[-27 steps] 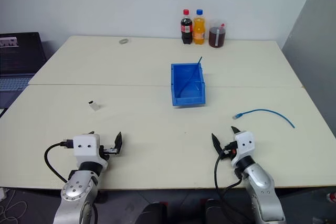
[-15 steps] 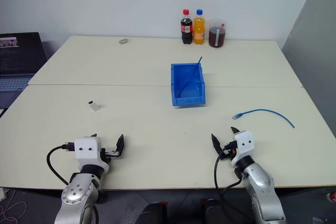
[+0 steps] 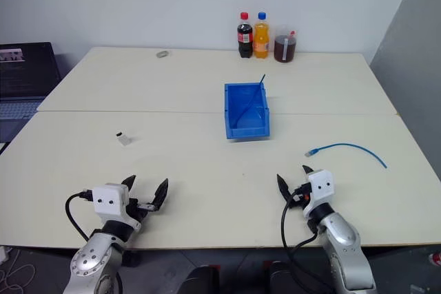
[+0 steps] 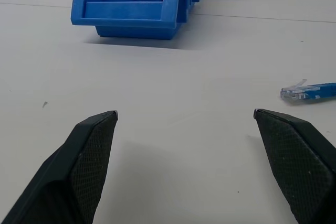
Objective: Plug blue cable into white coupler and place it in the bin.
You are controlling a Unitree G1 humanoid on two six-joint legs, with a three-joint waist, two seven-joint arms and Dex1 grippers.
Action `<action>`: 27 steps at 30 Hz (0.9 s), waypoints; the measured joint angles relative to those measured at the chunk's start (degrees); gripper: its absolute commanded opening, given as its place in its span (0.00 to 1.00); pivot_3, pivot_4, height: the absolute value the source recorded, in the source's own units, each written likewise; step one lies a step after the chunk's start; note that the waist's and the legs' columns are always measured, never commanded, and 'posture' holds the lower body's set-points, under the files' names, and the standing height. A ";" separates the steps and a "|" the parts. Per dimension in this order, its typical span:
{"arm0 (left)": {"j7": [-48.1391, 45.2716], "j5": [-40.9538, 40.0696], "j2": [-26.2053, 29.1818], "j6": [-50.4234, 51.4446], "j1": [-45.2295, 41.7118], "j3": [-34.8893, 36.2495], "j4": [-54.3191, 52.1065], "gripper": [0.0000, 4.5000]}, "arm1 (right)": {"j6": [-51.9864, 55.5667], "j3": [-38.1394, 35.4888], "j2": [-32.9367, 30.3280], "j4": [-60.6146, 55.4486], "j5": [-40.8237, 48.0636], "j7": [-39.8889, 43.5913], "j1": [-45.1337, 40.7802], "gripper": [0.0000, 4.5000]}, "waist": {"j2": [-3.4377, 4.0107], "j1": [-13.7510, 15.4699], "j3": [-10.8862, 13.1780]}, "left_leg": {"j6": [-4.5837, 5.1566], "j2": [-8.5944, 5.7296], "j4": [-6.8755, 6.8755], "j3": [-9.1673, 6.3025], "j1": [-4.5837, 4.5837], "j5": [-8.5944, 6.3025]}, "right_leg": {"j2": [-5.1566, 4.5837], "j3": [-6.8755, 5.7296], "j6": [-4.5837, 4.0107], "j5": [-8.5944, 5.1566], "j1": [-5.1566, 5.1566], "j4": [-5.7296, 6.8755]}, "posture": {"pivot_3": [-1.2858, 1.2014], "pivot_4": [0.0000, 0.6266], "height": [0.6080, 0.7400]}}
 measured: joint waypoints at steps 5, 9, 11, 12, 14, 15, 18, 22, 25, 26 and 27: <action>-7.10 -2.68 4.70 0.86 -5.22 -0.87 0.80 1.00 | -0.48 -0.39 -0.01 -0.02 0.05 -0.59 0.61 0.98 | 0.00 0.04 0.00 | 0.00 0.00 0.00 0.01 0.00 0.00 | 0.00 0.00 0.01 0.01 0.01 0.00 | 0.52 0.24 1.00; -12.89 -6.01 8.38 4.60 -10.58 -2.27 0.90 1.00 | -0.43 -1.86 -1.48 -0.39 0.39 -0.05 1.43 0.98 | 0.01 0.02 0.00 | 0.00 -0.01 0.01 0.03 -0.02 0.00 | 0.00 0.01 0.04 0.02 0.01 -0.02 | 0.52 0.24 1.00; -15.79 -8.26 10.04 7.81 -13.46 -3.38 0.91 1.00 | -0.30 -2.77 -2.97 -0.94 0.94 0.89 1.64 0.98 | 0.01 0.01 0.01 | 0.00 -0.01 0.01 0.01 -0.02 0.00 | 0.01 -0.01 0.04 0.02 0.01 -0.03 | 0.52 0.24 1.00; -17.32 -9.45 11.05 9.41 -15.24 -3.95 0.74 1.00 | -0.15 -3.23 -3.97 -1.13 1.41 1.24 1.61 0.98 | 0.01 -0.02 0.01 | 0.00 0.00 0.01 0.01 -0.01 0.00 | 0.02 -0.01 0.04 0.02 0.02 -0.02 | 0.52 0.24 1.00; -19.98 -11.29 12.70 11.98 -17.22 -4.91 0.12 1.00 | 0.52 -4.06 -5.40 -1.50 1.87 2.02 1.54 0.98 | 0.01 -0.03 0.01 | 0.00 0.00 0.00 0.01 -0.01 0.00 | 0.02 -0.01 0.04 0.02 0.02 -0.02 | 0.52 0.24 1.00; -22.17 -12.53 14.21 14.02 -18.30 -6.00 -0.57 1.00 | 1.71 -4.35 -7.63 -1.83 2.61 3.30 1.25 0.98 | 0.02 -0.09 0.01 | 0.00 -0.01 0.00 0.02 -0.01 0.00 | 0.02 0.01 0.04 0.02 0.03 -0.02 | 0.52 0.24 1.00; -28.87 -15.27 18.12 19.45 -21.31 -10.46 -2.52 1.00 | 6.63 -8.18 -16.01 -1.48 7.29 9.69 -2.22 0.98 | 0.09 -0.18 0.09 | 0.00 -0.03 0.05 0.08 -0.01 0.00 | 0.01 0.07 0.10 0.06 0.05 -0.05 | 0.52 0.24 1.00; -32.78 -15.33 19.54 21.36 -24.12 -13.48 -2.90 1.00 | 9.19 -11.19 -24.80 3.13 10.12 17.46 -9.58 0.98 | 0.06 -0.21 0.10 | 0.02 0.01 0.03 0.02 0.11 0.00 | 0.09 0.02 0.04 0.03 0.15 -0.04 | 0.52 0.24 1.00; -34.40 -13.25 19.82 20.90 -27.47 -16.57 -2.12 1.00 | 9.54 -6.53 -33.50 15.81 8.12 28.37 -20.67 0.98 | 0.15 -0.41 0.51 | 0.02 -0.03 0.07 0.10 0.26 0.00 | 0.07 0.11 0.11 0.07 0.31 -0.08 | 0.52 0.24 1.00; -35.03 -12.58 19.79 20.26 -28.39 -17.38 -1.98 1.00 | 9.00 -4.07 -36.00 20.83 6.07 32.40 -25.63 0.98 | 0.16 -0.44 0.57 | 0.03 -0.03 0.06 0.11 0.28 0.00 | 0.07 0.12 0.11 0.08 0.33 -0.11 | 0.52 0.24 1.00; -35.58 -11.96 19.77 19.84 -29.01 -17.98 -1.74 1.00 | 7.31 -0.84 -37.78 26.16 3.37 36.18 -30.57 0.98 | 0.17 -0.52 0.60 | 0.03 -0.02 0.04 0.10 0.37 0.00 | 0.07 0.10 0.10 0.07 0.44 -0.16 | 0.52 0.24 1.00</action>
